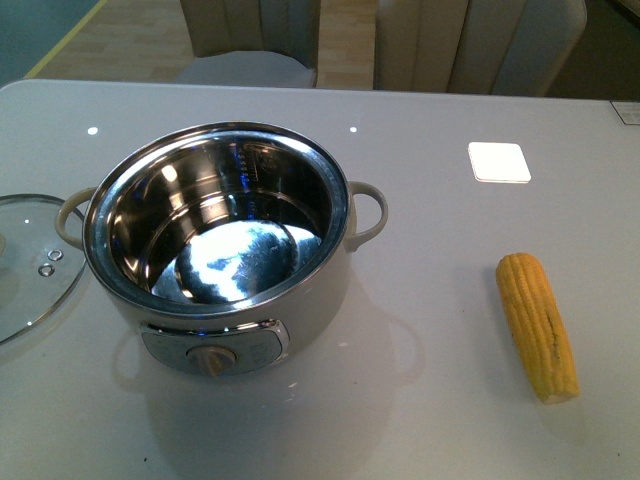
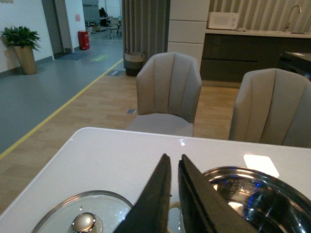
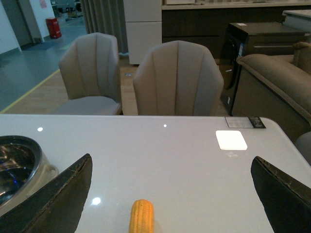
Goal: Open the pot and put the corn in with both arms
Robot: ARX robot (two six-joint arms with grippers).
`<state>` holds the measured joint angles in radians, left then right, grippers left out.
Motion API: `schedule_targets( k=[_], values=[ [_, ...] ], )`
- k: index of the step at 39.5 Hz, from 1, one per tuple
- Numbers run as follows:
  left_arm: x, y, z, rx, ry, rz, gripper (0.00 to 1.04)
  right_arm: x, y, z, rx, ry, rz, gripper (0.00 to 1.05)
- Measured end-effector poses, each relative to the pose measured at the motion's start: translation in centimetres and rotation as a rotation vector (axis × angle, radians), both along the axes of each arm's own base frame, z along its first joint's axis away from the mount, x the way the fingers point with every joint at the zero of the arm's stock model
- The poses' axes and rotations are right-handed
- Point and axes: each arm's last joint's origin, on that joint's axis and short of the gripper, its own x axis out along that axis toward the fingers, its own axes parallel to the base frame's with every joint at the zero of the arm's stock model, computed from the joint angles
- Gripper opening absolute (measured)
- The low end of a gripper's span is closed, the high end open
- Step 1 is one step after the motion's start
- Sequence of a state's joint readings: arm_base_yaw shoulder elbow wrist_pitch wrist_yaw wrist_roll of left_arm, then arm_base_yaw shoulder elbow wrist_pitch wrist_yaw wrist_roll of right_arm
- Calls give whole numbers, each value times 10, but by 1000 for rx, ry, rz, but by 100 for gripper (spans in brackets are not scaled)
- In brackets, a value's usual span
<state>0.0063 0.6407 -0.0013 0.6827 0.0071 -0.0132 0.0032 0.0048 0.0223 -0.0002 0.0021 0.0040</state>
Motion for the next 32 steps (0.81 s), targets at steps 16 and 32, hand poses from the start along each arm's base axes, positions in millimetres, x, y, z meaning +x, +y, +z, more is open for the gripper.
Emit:
schedule_targets(
  k=[16, 32],
  values=[
    [-19, 0, 3, 2, 31, 3, 3, 0, 0, 0, 0, 0, 0, 96],
    [-28, 0, 3, 2, 31, 3, 3, 0, 0, 0, 0, 0, 0, 96]
  ],
)
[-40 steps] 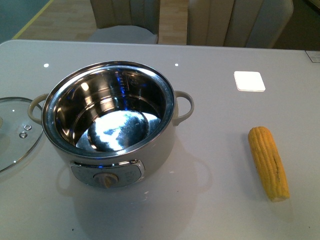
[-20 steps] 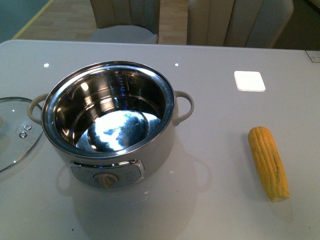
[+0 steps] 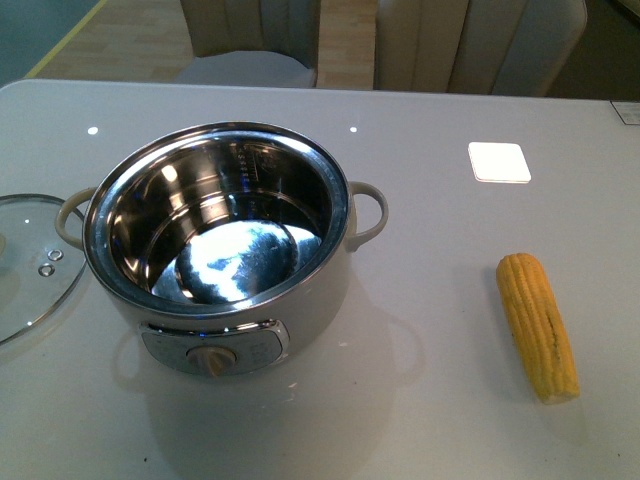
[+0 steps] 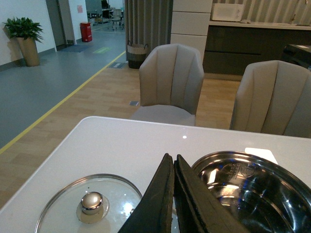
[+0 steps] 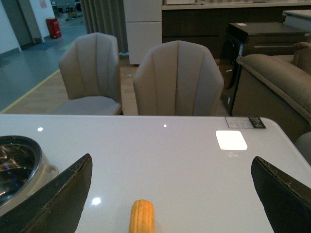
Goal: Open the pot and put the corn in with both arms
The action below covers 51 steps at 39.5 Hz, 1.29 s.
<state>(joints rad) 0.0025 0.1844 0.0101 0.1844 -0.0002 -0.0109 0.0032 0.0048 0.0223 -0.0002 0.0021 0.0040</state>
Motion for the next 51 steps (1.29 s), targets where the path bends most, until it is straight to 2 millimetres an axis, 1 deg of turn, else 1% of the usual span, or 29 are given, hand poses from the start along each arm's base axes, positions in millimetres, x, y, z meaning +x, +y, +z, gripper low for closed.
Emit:
schedule_targets(
  k=[4, 7, 14, 15, 19, 23, 29, 32, 33, 35, 37, 38, 39, 41, 42, 43, 46, 51],
  values=[
    [-6, 0, -4, 0, 32, -1, 3, 0, 0, 0, 0, 0, 0, 96],
    [-11, 0, -3, 0, 6, 0, 3, 0, 0, 0, 0, 0, 0, 96],
    [-11, 0, -3, 0, 4, 0, 3, 0, 0, 0, 0, 0, 0, 96],
    [-11, 0, -3, 0, 4, 0, 6, 0, 0, 0, 0, 0, 0, 96],
    [-11, 0, -3, 0, 4, 0, 29, 0, 0, 0, 0, 0, 0, 96],
    [-11, 0, -3, 0, 4, 0, 45, 0, 0, 0, 0, 0, 0, 96],
    [-11, 0, -3, 0, 4, 0, 77, 0, 0, 0, 0, 0, 0, 96],
    [-11, 0, -3, 0, 4, 0, 87, 0, 0, 0, 0, 0, 0, 96],
    [-11, 0, -3, 0, 4, 0, 93, 0, 0, 0, 0, 0, 0, 96],
    [-11, 0, -3, 0, 4, 0, 99, 0, 0, 0, 0, 0, 0, 96],
    [-11, 0, -3, 3, 4, 0, 99, 0, 0, 0, 0, 0, 0, 96],
    [-11, 0, -3, 3, 4, 0, 97, 1, 0, -1, 13, 24, -14, 96],
    [-11, 0, -3, 3, 4, 0, 98, 1, 0, -1, 53, 130, -65, 96],
    [-11, 0, -3, 3, 5, 0, 98, 3, 0, -2, 113, 422, -192, 96],
    [-12, 0, -3, 3, 4, -1, 98, 5, 0, -4, 131, 544, -217, 96],
    [-12, 0, -3, 3, 4, -1, 98, 6, 0, -6, 147, 605, -229, 96],
    [-12, 0, -3, 3, 5, 0, 98, 12, 1, -13, 187, 704, -242, 96],
    [-12, 0, -3, 3, 5, 0, 98, 28, 2, -17, 220, 734, -210, 96]
  ],
)
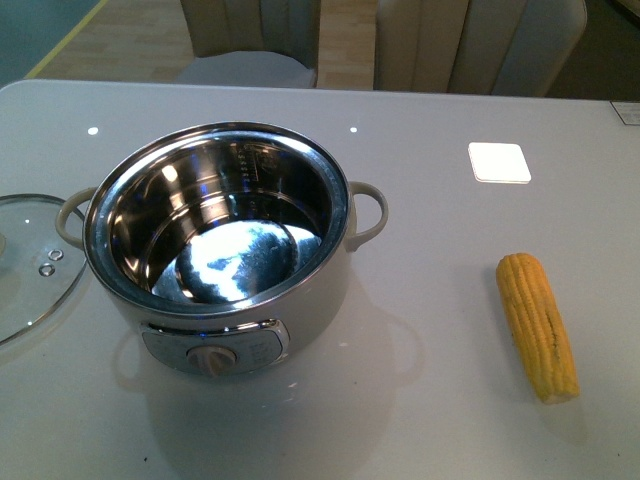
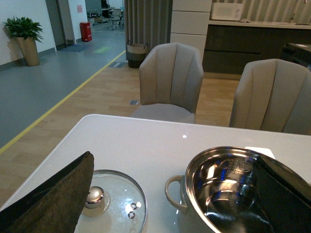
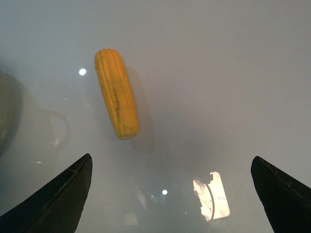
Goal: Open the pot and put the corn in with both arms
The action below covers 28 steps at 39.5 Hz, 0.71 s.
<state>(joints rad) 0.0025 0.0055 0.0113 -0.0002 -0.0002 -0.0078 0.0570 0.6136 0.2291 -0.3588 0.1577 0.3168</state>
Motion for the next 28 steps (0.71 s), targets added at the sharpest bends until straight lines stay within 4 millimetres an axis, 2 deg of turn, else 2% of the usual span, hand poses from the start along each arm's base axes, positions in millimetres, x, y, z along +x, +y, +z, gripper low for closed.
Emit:
schedule_targets(
  k=[5, 12, 28],
  values=[
    [0, 0, 0, 0, 0, 0, 98, 24, 1, -6, 21, 2, 48, 96],
    [0, 0, 0, 0, 0, 0, 98, 62, 4, -36, -46, 73, 122, 96],
    [0, 0, 0, 0, 0, 0, 98, 127, 24, -96, -100, 214, 294, 96]
  ],
)
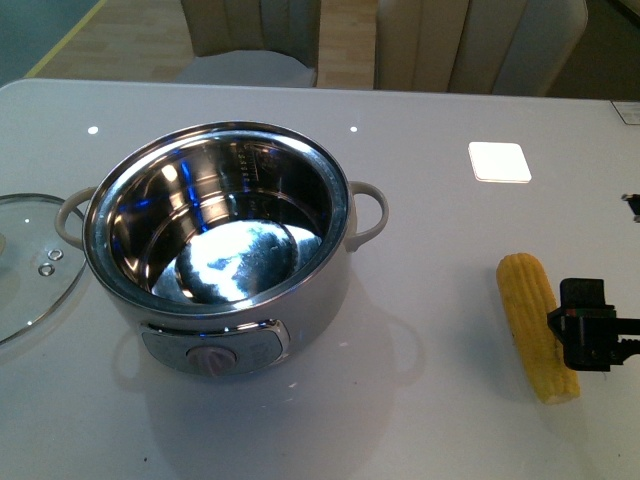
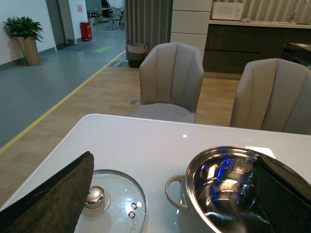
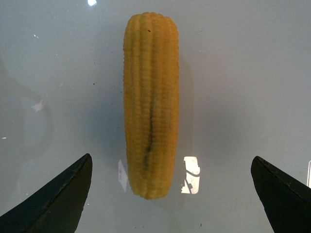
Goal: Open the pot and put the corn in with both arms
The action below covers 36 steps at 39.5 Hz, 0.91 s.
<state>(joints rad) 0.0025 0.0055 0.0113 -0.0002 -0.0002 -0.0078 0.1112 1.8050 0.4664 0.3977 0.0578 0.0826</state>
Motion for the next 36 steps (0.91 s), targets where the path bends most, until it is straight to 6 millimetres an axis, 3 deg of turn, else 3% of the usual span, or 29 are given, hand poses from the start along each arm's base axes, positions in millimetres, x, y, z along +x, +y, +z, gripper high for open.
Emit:
schedule_targets(
  k=[8, 33, 36],
  values=[
    [0, 0, 0, 0, 0, 0, 98, 26, 3, -24, -9, 57, 16, 96],
    [0, 0, 0, 0, 0, 0, 98, 57, 16, -66, -47, 150, 39, 96],
    [0, 0, 0, 0, 0, 0, 98, 58, 16, -68, -45, 155, 35, 91]
  ],
)
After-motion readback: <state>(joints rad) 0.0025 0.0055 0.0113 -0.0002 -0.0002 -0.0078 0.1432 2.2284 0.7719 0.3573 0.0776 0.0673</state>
